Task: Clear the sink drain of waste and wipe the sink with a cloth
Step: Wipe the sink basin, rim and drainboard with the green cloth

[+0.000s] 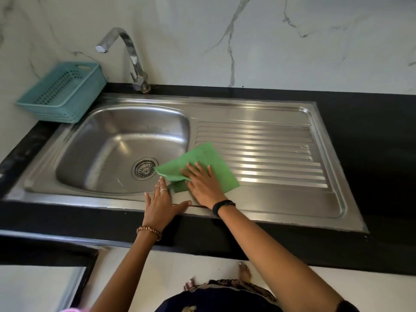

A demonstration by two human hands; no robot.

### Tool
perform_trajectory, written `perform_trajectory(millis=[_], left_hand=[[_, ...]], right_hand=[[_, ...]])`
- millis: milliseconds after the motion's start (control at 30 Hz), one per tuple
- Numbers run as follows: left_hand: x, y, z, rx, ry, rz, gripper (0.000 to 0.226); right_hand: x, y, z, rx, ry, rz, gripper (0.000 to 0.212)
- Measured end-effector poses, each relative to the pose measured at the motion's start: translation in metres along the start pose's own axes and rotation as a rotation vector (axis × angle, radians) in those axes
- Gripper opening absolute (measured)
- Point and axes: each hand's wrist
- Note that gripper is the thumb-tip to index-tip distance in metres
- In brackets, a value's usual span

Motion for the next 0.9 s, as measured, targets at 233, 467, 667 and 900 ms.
perform_trajectory(millis=[233, 467, 667, 900], left_hand=[[-0.028, 0.045, 0.015, -0.305, -0.216, 0.069, 0.098], [-0.039, 0.055, 0.020, -0.282, -0.275, 0.111, 0.104], [-0.022, 0.019, 0.012, -0.090, -0.150, 0.124, 0.108], [-0.011, 0.017, 0.000, -0.019, -0.142, 0.083, 0.103]], right_hand=[[0.074, 0.145, -0.038, -0.411, 0.091, -0.208, 0.045], [0.116, 0.220, -0.091, -0.567, 0.042, -0.389, 0.043], [0.082, 0.164, -0.105, -0.544, 0.070, -0.274, 0.041], [0.029, 0.057, -0.030, -0.300, 0.012, -0.046, 0.049]])
Point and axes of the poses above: each hand's wrist, its own z-axis towards the middle knuckle, its own x-axis out of the back of the hand, y = z × x, and after that the axes turned 11 degrees about y, right-handed
